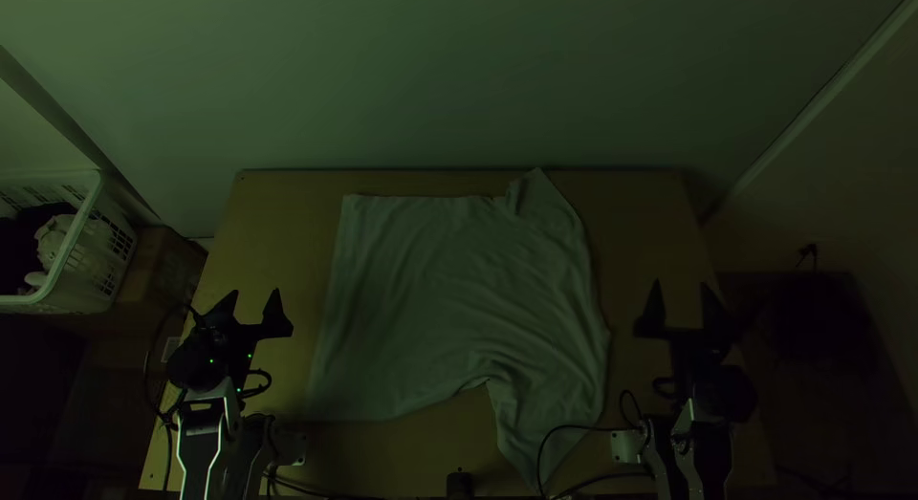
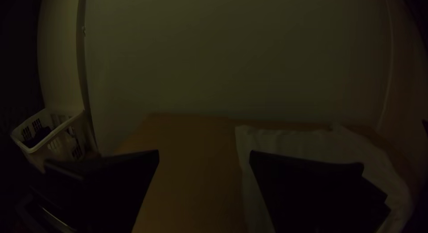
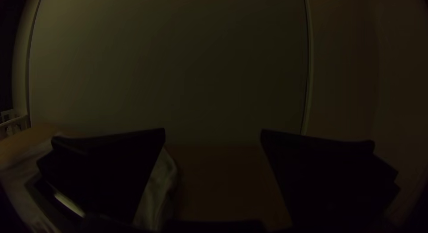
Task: Fold the t-shirt
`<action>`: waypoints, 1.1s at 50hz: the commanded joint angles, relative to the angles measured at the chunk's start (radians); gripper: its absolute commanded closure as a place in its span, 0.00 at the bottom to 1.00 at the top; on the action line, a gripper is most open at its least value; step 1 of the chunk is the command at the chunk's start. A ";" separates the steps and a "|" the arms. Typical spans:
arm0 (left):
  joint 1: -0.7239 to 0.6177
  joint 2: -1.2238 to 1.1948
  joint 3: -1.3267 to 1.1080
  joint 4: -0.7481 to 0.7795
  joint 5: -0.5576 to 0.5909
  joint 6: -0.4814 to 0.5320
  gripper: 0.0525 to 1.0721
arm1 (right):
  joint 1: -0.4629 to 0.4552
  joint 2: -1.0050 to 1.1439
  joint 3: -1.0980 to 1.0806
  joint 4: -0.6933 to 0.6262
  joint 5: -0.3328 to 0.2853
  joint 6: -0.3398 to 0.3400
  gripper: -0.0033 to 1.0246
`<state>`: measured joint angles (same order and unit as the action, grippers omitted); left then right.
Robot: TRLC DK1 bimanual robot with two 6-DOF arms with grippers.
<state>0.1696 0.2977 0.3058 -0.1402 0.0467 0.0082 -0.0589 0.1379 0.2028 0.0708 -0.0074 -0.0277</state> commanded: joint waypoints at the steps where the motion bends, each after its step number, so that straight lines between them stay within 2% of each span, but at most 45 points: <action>1: 0.001 0.112 0.107 0.042 -0.007 -0.024 0.04 | 0.013 0.106 0.083 0.044 0.006 -0.006 0.04; 10: -0.013 0.278 0.246 0.103 -0.005 -0.043 0.04 | 0.021 0.302 0.182 0.144 0.007 -0.018 0.04; 23: -0.044 0.498 0.452 0.128 -0.007 -0.083 0.04 | 0.022 0.620 0.408 0.144 0.007 -0.017 0.04; 36: -0.070 0.687 0.619 0.119 -0.005 -0.105 0.04 | 0.037 0.850 0.621 0.110 0.009 -0.017 0.04; 41: -0.078 0.759 0.687 0.113 -0.005 -0.106 0.04 | 0.062 0.919 0.678 0.098 0.049 -0.020 0.04; 47: -0.084 0.845 0.756 0.110 -0.007 -0.106 0.04 | 0.125 0.987 0.718 0.112 0.144 -0.051 0.05; 55: -0.097 0.969 0.837 0.106 -0.005 -0.108 0.04 | 0.162 1.097 0.793 0.109 0.172 -0.028 0.04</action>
<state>0.0830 1.1992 1.0824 -0.0353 0.0433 -0.0788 0.0845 1.1759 0.9394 0.1749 0.1436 -0.0574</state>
